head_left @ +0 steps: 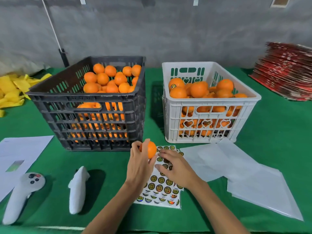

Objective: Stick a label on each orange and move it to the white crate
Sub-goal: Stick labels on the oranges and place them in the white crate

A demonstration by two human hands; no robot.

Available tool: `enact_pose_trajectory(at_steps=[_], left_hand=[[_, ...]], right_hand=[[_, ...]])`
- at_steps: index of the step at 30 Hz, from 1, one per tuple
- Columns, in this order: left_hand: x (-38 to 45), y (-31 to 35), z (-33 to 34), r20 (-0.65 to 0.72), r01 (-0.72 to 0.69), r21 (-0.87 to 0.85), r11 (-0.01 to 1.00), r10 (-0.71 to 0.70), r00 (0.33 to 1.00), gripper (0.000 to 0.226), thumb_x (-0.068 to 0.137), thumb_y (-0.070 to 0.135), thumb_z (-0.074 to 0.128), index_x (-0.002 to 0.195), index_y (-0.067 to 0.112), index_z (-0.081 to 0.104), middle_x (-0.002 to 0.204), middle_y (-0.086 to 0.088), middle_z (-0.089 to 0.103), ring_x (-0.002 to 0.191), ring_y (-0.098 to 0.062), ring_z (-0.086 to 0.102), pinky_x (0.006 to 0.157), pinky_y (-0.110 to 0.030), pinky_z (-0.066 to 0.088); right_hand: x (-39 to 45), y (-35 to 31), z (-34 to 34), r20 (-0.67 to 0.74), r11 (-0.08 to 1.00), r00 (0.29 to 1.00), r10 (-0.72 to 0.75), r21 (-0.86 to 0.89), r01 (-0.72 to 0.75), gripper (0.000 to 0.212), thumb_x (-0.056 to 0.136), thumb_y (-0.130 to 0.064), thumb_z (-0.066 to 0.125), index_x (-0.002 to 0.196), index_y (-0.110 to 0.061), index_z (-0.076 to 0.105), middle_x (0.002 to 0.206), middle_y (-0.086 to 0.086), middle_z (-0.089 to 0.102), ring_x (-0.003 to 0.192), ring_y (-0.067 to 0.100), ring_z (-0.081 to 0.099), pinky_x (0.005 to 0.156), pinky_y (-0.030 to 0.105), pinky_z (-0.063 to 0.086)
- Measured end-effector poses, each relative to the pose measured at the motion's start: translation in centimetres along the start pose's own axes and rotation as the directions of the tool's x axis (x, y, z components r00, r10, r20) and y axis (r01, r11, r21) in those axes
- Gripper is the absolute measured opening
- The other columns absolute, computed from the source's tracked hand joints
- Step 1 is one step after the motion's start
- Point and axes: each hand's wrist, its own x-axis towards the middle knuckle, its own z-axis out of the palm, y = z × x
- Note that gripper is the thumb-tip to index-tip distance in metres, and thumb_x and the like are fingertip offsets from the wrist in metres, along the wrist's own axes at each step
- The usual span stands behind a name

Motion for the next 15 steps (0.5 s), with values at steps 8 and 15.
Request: enact_pose_trajectory(at_steps=[8,15], left_hand=[[-0.4,-0.4,0.6,-0.037,0.055,-0.069,0.996,-0.058,0.998,0.065,0.100,0.032,0.065,0.153,0.013,0.033,0.143,-0.013,0.033,0.120,-0.029,0.048,0.091,-0.034,0.050],[-0.6,-0.6,0.6,-0.060,0.027,-0.020,0.999,-0.029,0.998,0.066,0.100,0.035,0.066,0.154,0.011,0.036,0.139,-0.014,0.040,0.113,-0.028,0.053,0.087,-0.037,0.054]], right_hand=[[0.3,0.5,0.1,-0.032,0.992,0.999,-0.040,-0.125,0.035,0.041,0.097,-0.054,0.061,0.124,-0.026,0.074,0.136,-0.012,0.061,0.122,0.011,0.049,0.100,0.030,0.045],[1.1,0.2,0.6,-0.139,0.997,0.987,0.077,-0.004,-0.078,0.019,0.097,-0.034,0.064,0.099,-0.026,0.082,0.110,-0.015,0.067,0.103,0.007,0.050,0.092,0.027,0.043]])
